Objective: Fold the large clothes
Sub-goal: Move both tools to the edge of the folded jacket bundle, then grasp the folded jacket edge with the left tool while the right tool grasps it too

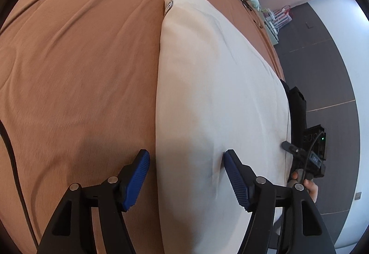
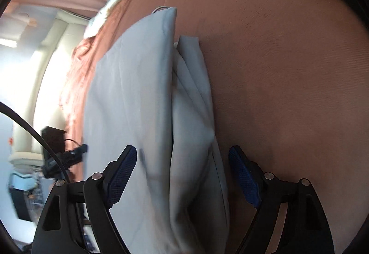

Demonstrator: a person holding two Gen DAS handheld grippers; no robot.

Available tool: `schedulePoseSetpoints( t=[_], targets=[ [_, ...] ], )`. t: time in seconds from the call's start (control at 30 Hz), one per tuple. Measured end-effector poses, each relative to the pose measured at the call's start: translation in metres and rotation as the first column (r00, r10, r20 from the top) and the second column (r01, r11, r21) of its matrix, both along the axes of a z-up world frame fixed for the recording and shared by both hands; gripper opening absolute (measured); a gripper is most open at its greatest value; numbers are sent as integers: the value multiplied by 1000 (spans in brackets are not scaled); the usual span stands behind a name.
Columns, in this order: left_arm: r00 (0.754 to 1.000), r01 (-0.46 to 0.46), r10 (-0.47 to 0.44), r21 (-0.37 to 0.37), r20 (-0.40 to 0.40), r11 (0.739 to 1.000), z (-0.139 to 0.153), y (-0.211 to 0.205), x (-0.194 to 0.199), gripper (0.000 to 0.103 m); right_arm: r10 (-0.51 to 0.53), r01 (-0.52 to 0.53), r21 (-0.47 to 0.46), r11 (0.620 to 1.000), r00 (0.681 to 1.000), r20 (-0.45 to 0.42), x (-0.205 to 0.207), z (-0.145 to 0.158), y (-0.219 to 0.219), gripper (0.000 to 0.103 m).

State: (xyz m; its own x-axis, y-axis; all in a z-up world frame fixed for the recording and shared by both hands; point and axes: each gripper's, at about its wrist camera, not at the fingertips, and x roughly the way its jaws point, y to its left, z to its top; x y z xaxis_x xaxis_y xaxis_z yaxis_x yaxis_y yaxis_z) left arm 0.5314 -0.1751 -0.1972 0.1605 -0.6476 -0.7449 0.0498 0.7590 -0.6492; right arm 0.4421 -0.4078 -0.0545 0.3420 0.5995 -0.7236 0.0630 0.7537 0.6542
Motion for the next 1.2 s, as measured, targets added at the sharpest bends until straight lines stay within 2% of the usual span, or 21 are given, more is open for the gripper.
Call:
schedulePoseSetpoints(
  t=[0.03,0.07,0.13,0.23,0.33,0.47,0.5,0.57,0.6,0.67,0.77,1.0,1.2],
  targets=[
    [1000,-2,2,2,2,1000,-1,-2,3,69,-2,2,52,999,1000,6,5,-3,-4,80],
    [1000,-3,3,3,2,1000,-1,-2,4,69,1,-2,92,996,1000,11,8,-5,-7,72],
    [1000,-3,3,9,6,1000,-2,-7,12,69,14,-14,139,990,1000,1,21,-13,-11,63],
    [1000,-4,4,21,11,1000,-3,-8,17,69,37,-33,187,982,999,-19,36,-22,-15,62],
    [1000,-12,11,37,18,999,-2,-8,23,69,72,-67,202,977,997,-16,43,-25,-16,62],
    [999,-22,20,64,33,998,-2,-3,25,69,62,-62,209,976,998,8,47,-29,-23,60],
    [999,-25,23,65,32,998,-2,-2,25,69,62,-63,206,977,998,13,46,-31,-21,58],
    [999,-27,25,73,35,997,-3,2,22,69,62,-64,198,978,998,14,45,-33,-19,43],
    [999,-26,23,81,37,996,-2,2,22,68,62,-63,190,980,998,9,45,-35,-19,39],
    [998,-34,28,102,54,994,2,-1,22,60,63,-64,163,985,998,12,40,-30,-15,28],
    [998,-30,23,127,62,991,5,-1,20,50,72,-77,104,992,996,57,32,-12,-4,18],
    [994,-33,20,124,106,992,26,2,11,23,77,-80,21,997,991,109,20,24,31,14],
    [986,-55,39,92,163,994,56,13,-9,18,94,-91,-28,996,980,173,8,47,53,13]
  ],
)
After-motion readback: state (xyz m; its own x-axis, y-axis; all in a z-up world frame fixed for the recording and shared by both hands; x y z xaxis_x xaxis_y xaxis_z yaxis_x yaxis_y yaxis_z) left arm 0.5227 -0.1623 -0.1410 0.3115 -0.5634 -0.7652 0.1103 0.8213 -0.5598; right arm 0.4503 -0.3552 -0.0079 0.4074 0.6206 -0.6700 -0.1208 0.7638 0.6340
